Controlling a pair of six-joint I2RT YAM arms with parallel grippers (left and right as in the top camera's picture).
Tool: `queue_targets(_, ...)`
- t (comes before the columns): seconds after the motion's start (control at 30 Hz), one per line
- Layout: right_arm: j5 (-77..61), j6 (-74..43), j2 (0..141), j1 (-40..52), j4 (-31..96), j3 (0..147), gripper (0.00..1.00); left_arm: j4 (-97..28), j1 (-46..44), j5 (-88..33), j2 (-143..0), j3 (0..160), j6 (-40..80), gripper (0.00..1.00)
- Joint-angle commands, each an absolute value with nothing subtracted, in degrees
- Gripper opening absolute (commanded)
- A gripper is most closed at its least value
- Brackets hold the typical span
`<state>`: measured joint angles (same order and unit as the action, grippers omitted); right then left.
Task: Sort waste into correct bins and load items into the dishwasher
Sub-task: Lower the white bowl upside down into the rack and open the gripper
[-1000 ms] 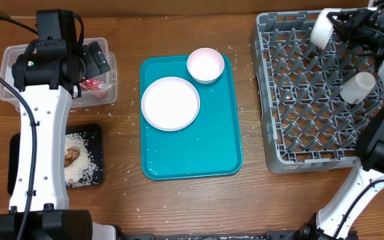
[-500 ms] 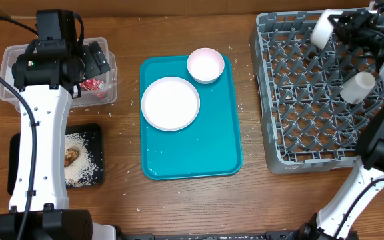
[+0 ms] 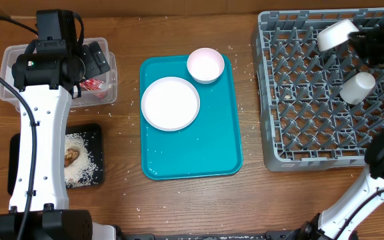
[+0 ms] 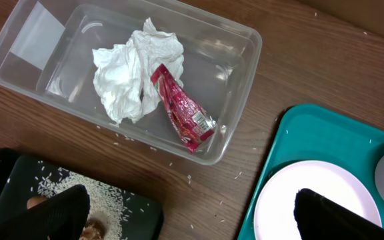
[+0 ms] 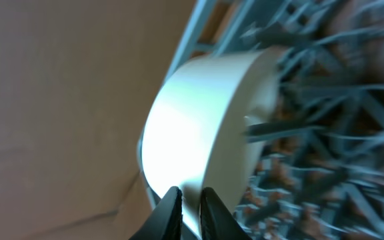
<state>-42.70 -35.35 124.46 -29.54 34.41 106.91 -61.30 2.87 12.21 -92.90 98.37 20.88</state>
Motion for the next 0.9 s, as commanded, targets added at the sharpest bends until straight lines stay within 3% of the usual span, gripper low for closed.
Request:
queue_targets(0.0,-36.80,-33.52,119.22,-32.69,36.49,107.02,0.14,-61.30,2.87,11.99,-92.62,99.15,21.43,1.00)
queue_targets(0.17,-27.14,-29.34,115.13,-33.12,42.76,107.02,0.13,-61.30,2.87,11.99,-92.60,99.15,21.43,1.00)
queue_targets(0.27,-21.85,-27.16,111.74,-32.71,45.19,107.02,0.21,-61.30,2.87,11.99,-92.62,99.15,21.43,1.00)
queue_targets(0.47,-17.26,-24.99,107.46,-29.43,45.17,107.02,0.24,-61.30,2.87,11.99,-92.62,99.15,21.43,1.00)
queue_targets(0.73,-0.89,-13.06,109.38,-17.34,41.32,107.00,0.05,-61.30,2.87,11.99,-92.62,99.15,21.43,1.00)
queue_targets(0.87,6.48,-11.70,112.73,-12.47,36.93,107.00,0.04,-61.30,2.87,11.99,-92.62,99.15,21.43,1.00)
